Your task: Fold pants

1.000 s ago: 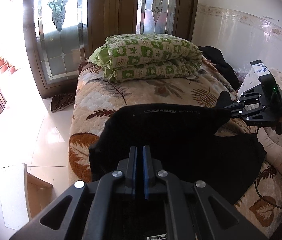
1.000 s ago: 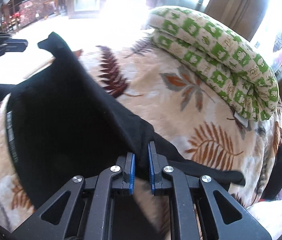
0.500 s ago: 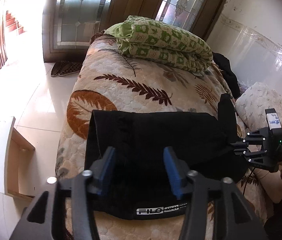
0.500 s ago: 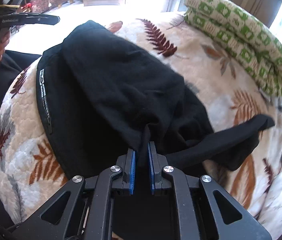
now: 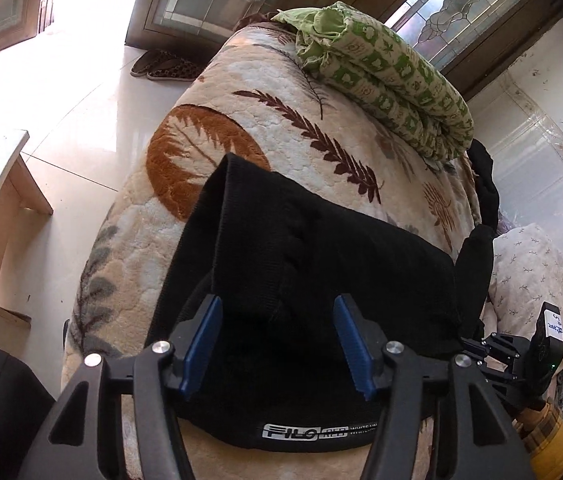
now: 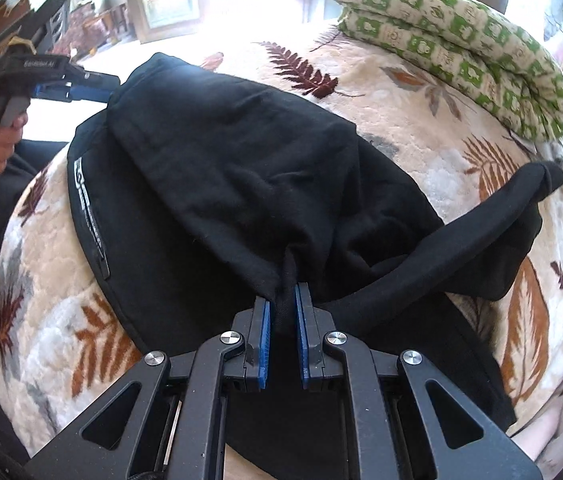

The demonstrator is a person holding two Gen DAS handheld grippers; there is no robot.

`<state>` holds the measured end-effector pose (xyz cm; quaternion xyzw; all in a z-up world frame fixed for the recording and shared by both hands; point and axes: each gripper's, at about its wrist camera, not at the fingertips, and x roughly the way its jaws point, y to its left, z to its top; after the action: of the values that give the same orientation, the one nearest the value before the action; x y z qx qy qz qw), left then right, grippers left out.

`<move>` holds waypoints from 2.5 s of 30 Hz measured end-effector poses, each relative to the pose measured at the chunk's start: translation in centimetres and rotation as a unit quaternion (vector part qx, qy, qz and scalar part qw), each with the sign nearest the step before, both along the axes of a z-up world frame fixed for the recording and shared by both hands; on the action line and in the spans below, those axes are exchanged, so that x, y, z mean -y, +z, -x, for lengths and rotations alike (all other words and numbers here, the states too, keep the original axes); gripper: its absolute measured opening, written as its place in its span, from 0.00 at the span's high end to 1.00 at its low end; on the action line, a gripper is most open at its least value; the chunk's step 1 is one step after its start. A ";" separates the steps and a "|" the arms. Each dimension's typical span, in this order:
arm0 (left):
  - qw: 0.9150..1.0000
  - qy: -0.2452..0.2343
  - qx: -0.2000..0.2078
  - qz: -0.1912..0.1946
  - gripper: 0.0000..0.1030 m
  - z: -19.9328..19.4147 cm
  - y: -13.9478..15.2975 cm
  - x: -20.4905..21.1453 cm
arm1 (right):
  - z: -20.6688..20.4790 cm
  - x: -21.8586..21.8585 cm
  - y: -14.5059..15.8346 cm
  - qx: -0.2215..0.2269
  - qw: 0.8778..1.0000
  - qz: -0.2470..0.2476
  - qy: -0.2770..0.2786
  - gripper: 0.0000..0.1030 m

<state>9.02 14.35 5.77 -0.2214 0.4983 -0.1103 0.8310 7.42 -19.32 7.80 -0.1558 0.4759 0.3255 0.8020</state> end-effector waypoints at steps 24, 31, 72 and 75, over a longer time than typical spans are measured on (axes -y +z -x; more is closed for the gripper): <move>0.995 0.072 -0.014 0.071 0.88 -0.1 -1.0 -0.2 | 0.9 -0.1 0.1 0.002 1.000 -0.021 -0.021 0.89; 0.999 0.031 -0.008 0.036 0.88 2.6 1.6 -1.3 | 2.3 -0.1 1.3 -0.007 0.999 -0.045 -0.017 0.89; 0.984 -0.130 0.017 -0.122 0.37 2.5 2.1 10.4 | -7.0 2.2 3.4 -0.088 0.962 -0.113 -0.234 0.63; 0.981 -0.131 0.000 -0.143 0.38 1.4 -0.1 11.6 | -9.7 1.2 2.2 -0.089 0.956 -0.094 -0.265 0.63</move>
<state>7.66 2.77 5.68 -0.0332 0.5333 -0.1466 0.8325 17.14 -20.56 9.95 0.0818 0.5368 0.1575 0.8248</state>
